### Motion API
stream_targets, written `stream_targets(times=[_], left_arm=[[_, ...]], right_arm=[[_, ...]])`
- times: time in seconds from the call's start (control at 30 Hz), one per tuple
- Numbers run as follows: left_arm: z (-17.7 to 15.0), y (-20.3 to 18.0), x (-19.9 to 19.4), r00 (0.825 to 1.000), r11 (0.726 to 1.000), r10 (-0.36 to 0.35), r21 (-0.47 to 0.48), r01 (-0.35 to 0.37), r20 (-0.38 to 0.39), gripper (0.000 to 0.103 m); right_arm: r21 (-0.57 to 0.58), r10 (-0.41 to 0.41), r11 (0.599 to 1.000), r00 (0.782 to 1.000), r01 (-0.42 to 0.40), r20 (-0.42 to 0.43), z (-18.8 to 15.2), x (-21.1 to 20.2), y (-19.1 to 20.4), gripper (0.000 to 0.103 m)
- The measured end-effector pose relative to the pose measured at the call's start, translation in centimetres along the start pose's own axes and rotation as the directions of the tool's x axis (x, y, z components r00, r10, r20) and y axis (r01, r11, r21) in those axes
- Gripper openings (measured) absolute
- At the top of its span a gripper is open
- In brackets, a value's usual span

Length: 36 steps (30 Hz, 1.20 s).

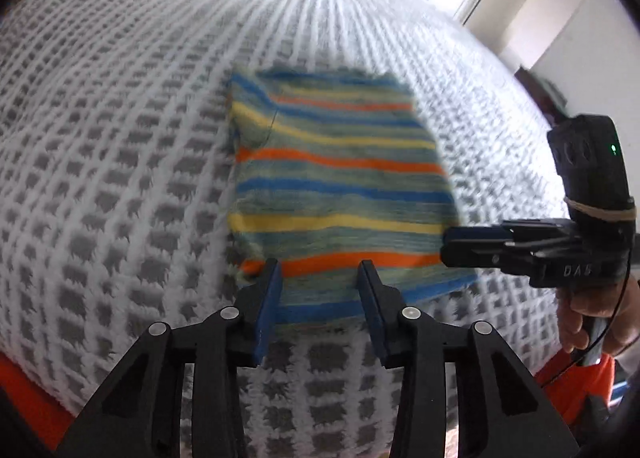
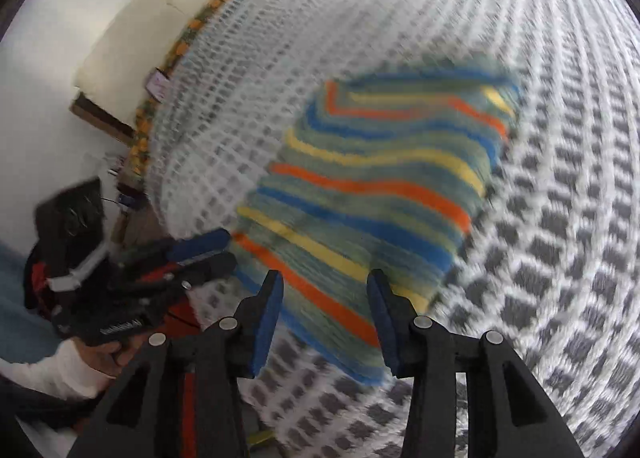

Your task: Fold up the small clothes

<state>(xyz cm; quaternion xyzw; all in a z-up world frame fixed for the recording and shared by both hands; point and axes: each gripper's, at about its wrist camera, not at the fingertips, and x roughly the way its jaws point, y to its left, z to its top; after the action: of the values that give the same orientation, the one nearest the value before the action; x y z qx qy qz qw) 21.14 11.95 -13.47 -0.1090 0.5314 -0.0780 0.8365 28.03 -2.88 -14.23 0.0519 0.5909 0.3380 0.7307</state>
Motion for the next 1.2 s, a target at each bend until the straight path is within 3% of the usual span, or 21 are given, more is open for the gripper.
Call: stream_targets(times=[0.07,0.1,0.2,0.23,0.3,0.43,0.53,0.6,0.67,0.77,0.9,0.97,1.07,1.13,1.2], left_arm=[[0.2,0.6,0.1,1.000,1.000,0.004,-0.011,-0.004,-0.030,0.033],[0.6,0.8,-0.8,1.000,1.000,-0.005,-0.009,0.005,-0.006,0.034],[3.2,0.5,-3.3,0.995,1.000,-0.008,0.024,0.006,0.095,0.070],[4.3,0.4,-3.4,0.992,0.999,-0.005,0.034,0.000,0.123,0.073],[7.1,0.1,-2.3,0.992,0.999,-0.001,0.042,-0.004,0.123,0.073],[11.0,1.0,3.2,0.999,1.000,0.025,0.011,-0.025,0.040,0.071],[11.6,2.4,7.6,0.991,0.993,0.118,0.002,-0.118,-0.066,0.069],[11.7,3.2,8.0,0.992,0.995,0.090,-0.030,-0.093,-0.090,0.068],[11.3,3.3,5.9,0.997,0.997,0.062,-0.036,-0.064,-0.048,0.067],[9.5,3.2,2.3,0.999,0.999,0.032,-0.014,-0.032,-0.003,0.073],[5.3,3.1,-0.1,0.999,1.000,0.031,-0.005,-0.031,-0.020,0.075],[3.5,2.6,0.4,0.995,0.997,0.080,0.008,-0.080,-0.058,0.075],[2.5,1.3,0.1,0.983,0.986,0.164,0.041,-0.161,-0.081,0.074],[2.2,0.5,-1.3,0.982,0.982,0.184,0.049,-0.182,-0.044,0.075],[2.0,-0.3,-2.8,0.977,0.975,0.213,0.062,-0.213,-0.003,0.080]], right_arm=[[0.061,-0.031,0.998,0.999,0.034,-0.040,-1.9,1.4,-2.0,0.016],[0.079,-0.017,0.997,1.000,0.018,-0.017,-2.3,0.7,-2.4,0.016],[0.071,-0.020,0.997,0.998,0.015,0.067,-1.1,-2.5,-2.0,0.017],[0.049,-0.033,0.998,0.995,0.029,0.097,0.0,-3.5,-1.6,0.017],[0.018,-0.049,0.999,0.989,0.047,0.140,2.6,-4.6,-1.3,0.017],[0.020,-0.054,0.998,0.985,0.052,0.163,6.7,-3.0,-1.9,0.017],[0.065,-0.107,0.993,0.992,0.104,0.060,7.9,0.6,-3.9,0.018],[0.103,-0.102,0.990,0.995,0.101,0.010,7.7,2.3,-5.2,0.018],[0.093,-0.102,0.991,0.993,0.096,0.054,7.3,1.1,-4.6,0.019],[0.041,-0.081,0.996,0.988,0.076,0.132,5.3,-2.2,-2.4,0.031],[-0.028,-0.060,0.997,0.984,0.065,0.167,0.5,-4.5,0.6,0.032],[-0.038,-0.061,0.997,0.986,0.068,0.156,-2.4,-3.7,1.7,0.034],[0.030,-0.096,0.995,0.993,0.094,0.068,-5.5,-1.3,1.0,0.036],[0.101,-0.072,0.993,0.991,0.061,0.116,-6.6,-2.2,0.8,0.036],[0.115,-0.068,0.992,0.985,0.050,0.158,-7.3,-3.7,1.2,0.049]])
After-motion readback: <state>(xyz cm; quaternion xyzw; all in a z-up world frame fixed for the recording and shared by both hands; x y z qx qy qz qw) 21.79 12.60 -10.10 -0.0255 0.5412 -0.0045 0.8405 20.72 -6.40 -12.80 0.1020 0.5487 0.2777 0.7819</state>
